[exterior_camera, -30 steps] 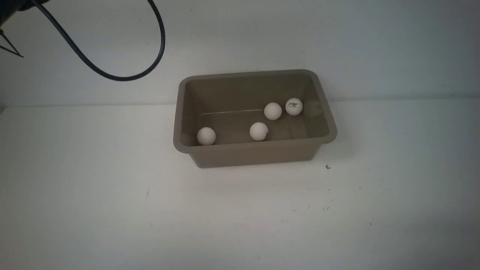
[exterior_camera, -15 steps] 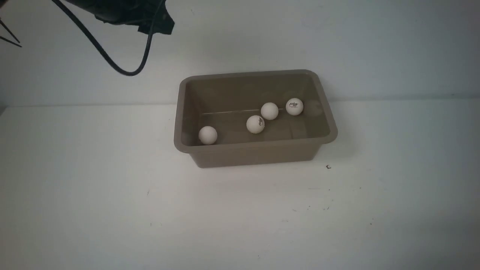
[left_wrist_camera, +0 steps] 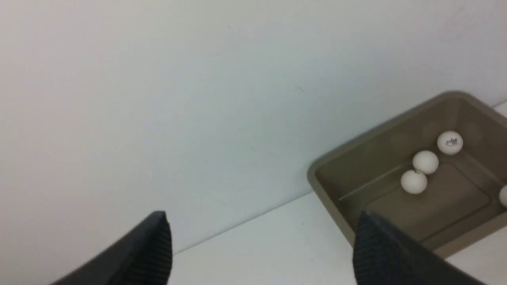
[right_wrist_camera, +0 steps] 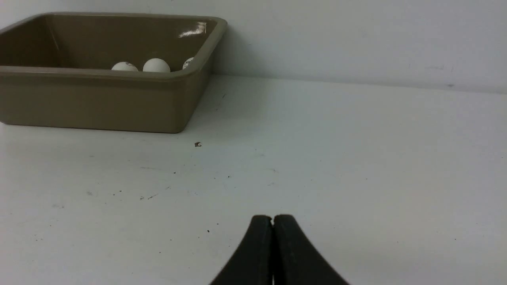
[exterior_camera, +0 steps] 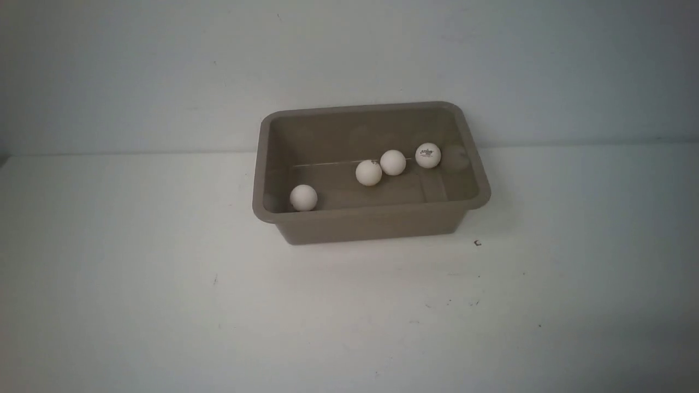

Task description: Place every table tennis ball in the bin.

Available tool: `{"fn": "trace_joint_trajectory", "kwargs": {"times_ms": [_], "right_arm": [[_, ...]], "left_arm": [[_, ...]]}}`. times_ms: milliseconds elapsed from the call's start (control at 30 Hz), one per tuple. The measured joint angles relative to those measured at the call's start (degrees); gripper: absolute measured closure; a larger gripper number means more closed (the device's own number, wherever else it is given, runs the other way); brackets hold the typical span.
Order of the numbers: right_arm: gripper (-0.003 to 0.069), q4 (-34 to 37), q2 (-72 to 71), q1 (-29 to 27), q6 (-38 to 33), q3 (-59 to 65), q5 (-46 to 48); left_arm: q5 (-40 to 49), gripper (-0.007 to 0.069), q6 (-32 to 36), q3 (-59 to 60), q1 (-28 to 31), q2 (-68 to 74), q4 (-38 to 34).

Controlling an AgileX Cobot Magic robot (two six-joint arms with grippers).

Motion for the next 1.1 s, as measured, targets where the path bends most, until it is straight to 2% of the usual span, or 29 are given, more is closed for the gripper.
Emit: {"fn": "trace_joint_trajectory", "kwargs": {"times_ms": [133,167,200,300,467,667,833,1100], "right_arm": [[0.0676,0.0,0.0,0.0,0.0,0.0,0.0],[0.0676,0.0,0.0,0.0,0.0,0.0,0.0],[0.0676,0.0,0.0,0.0,0.0,0.0,0.0],[0.0676,0.0,0.0,0.0,0.0,0.0,0.0],[0.0676,-0.05,0.0,0.0,0.0,0.0,0.0],[0.0676,-0.05,0.0,0.0,0.0,0.0,0.0],[0.0676,-0.05,0.0,0.0,0.0,0.0,0.0],[0.0676,-0.05,0.0,0.0,0.0,0.0,0.0]], "left_arm": [[-5.53,0.0073,-4.7,23.98,2.55,-23.01,2.06],[-5.53,0.0073,-4.7,23.98,2.55,-23.01,2.06],[-8.48,0.0073,-6.64,33.96,4.34,-28.73,1.72],[-15.19,0.0073,-8.33,52.21,8.39,-40.48,-0.02],[-22.74,0.0073,-9.19,70.92,12.02,-55.54,-3.17],[-21.25,0.0073,-8.91,75.61,12.59,-57.14,-3.68],[-20.64,0.0073,-6.54,76.94,10.78,-57.14,-3.63],[-22.59,0.0073,-5.2,81.84,10.65,-57.14,-2.88]]}}
